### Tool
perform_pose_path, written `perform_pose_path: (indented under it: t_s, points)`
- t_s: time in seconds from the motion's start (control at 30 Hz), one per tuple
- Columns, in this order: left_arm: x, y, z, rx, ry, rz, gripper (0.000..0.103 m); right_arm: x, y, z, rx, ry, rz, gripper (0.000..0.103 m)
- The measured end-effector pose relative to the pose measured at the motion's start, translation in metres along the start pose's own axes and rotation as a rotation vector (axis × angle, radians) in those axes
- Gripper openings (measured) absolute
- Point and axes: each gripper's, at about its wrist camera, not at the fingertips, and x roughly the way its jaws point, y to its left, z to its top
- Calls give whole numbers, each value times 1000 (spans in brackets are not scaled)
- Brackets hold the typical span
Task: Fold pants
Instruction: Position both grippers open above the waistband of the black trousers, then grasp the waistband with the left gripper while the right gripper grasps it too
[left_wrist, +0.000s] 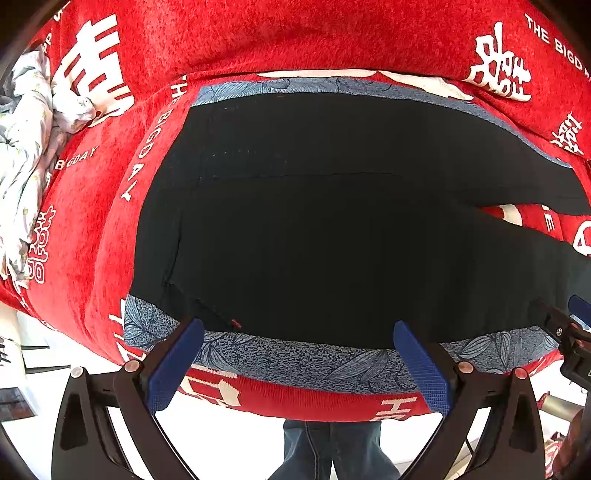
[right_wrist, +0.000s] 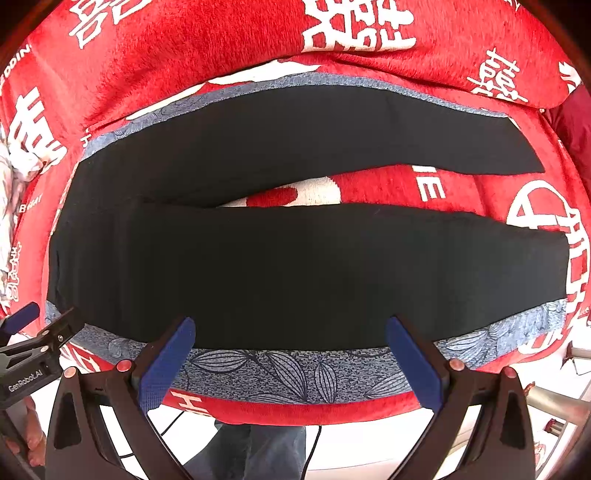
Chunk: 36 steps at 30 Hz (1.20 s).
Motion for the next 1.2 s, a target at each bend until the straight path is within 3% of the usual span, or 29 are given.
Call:
perform_pose_path:
  t_s: [0.9,1.03,1.1,1.2]
  points:
    - [3,4,-2,-11,14,2,103,5,-5,3,12,4,30,103]
    - [0,12,-6,-14,2,-59,103,6,-7,2,18,12,46,103]
    - [-2,24,-10,-39,-15,-137,103,5,-12,1,47,16,113,103]
    - [1,54,-19,-108,-31,-330,103,9,-30,-6,147,31,410,103]
